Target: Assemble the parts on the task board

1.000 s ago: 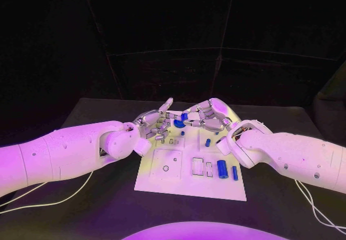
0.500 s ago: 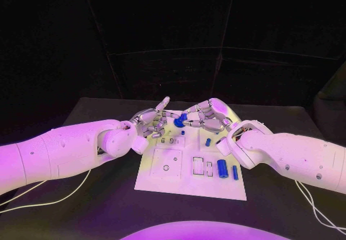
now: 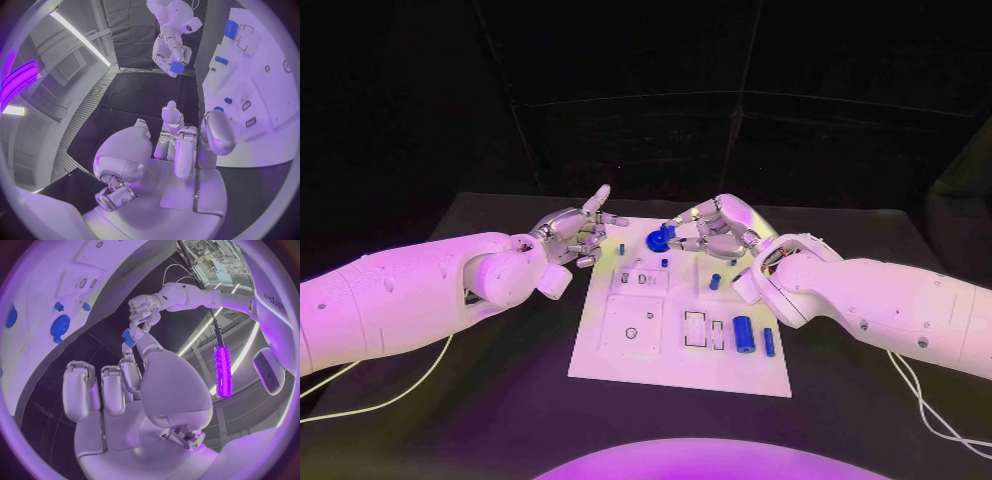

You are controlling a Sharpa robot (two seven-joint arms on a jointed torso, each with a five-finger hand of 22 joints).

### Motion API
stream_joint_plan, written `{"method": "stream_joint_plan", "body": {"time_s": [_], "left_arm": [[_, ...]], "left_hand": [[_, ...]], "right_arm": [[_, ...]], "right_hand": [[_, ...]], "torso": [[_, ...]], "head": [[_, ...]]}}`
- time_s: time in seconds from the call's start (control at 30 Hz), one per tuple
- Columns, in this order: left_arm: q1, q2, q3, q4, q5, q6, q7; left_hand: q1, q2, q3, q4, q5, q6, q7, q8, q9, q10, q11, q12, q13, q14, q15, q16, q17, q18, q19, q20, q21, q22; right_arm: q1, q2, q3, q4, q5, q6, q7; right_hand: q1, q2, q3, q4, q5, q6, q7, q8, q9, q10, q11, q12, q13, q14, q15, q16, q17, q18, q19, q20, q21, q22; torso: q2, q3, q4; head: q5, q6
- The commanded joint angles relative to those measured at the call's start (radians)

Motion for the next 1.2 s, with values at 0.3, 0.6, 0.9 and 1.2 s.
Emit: {"method": "stream_joint_plan", "body": {"time_s": [0.3,0.6,0.9,1.2], "left_arm": [[0.052,-0.075,0.001,0.071,-0.009,-0.006,0.139],[0.063,-0.082,0.001,0.09,0.024,-0.02,0.161],[0.064,-0.079,0.001,0.092,0.038,-0.022,0.159],[0.064,-0.075,0.001,0.091,0.04,-0.022,0.15]], "left_hand": [[0.047,-0.005,-0.022,-0.006,-0.003,-0.037,0.019,-0.02,-0.006,-0.104,0.015,-0.099,-0.128,0.075,0.01,-0.039,0.172,0.012,-0.062,0.012,-0.084,-0.102],[0.055,-0.006,-0.03,-0.003,-0.003,-0.045,0.023,-0.022,-0.005,-0.114,0.019,-0.104,-0.131,0.072,0.013,-0.043,0.166,0.014,-0.07,0.016,-0.096,-0.115],[0.056,-0.006,-0.032,-0.002,-0.003,-0.047,0.024,-0.022,-0.006,-0.116,0.02,-0.105,-0.132,0.072,0.014,-0.043,0.166,0.014,-0.071,0.017,-0.097,-0.116],[0.056,-0.007,-0.033,-0.002,-0.003,-0.047,0.024,-0.022,-0.006,-0.116,0.02,-0.105,-0.132,0.072,0.014,-0.043,0.166,0.014,-0.071,0.017,-0.097,-0.116]], "right_arm": [[0.001,0.081,0.0,-0.128,-0.219,0.135,-0.125],[-0.005,0.146,-0.001,-0.195,-0.296,0.162,-0.169],[-0.01,0.183,-0.001,-0.229,-0.332,0.181,-0.19],[-0.019,0.203,-0.002,-0.243,-0.366,0.184,-0.199]], "right_hand": [[-0.014,0.002,0.007,0.005,-0.005,0.01,-0.005,0.005,0.002,-0.003,0.006,0.002,0.03,0.076,0.004,0.004,0.129,-0.002,0.008,0.007,0.005,0.07],[-0.02,-0.001,0.009,0.009,-0.009,0.01,-0.006,0.004,0.002,-0.012,0.005,-0.011,0.019,0.076,0.003,0.003,0.128,-0.002,0.009,0.006,0.006,0.071],[-0.022,-0.001,0.01,0.011,-0.011,0.011,-0.006,0.004,0.002,-0.012,0.005,-0.01,0.02,0.076,0.003,0.004,0.129,-0.002,0.009,0.006,0.006,0.071],[-0.026,-0.002,0.011,0.014,-0.016,0.01,-0.007,0.004,0.002,-0.014,0.005,-0.013,0.018,0.076,0.002,0.004,0.13,-0.003,0.01,0.006,0.006,0.071]], "torso": [[0.001,0.0006,0.0002],[0.002,0.0018,-0.0002],[0.002,0.0015,-0.0001],[0.001,0.0024,-0.0008]], "head": [[0.005,-0.01],[0.011,-0.019],[0.013,-0.029],[0.017,-0.036]]}}
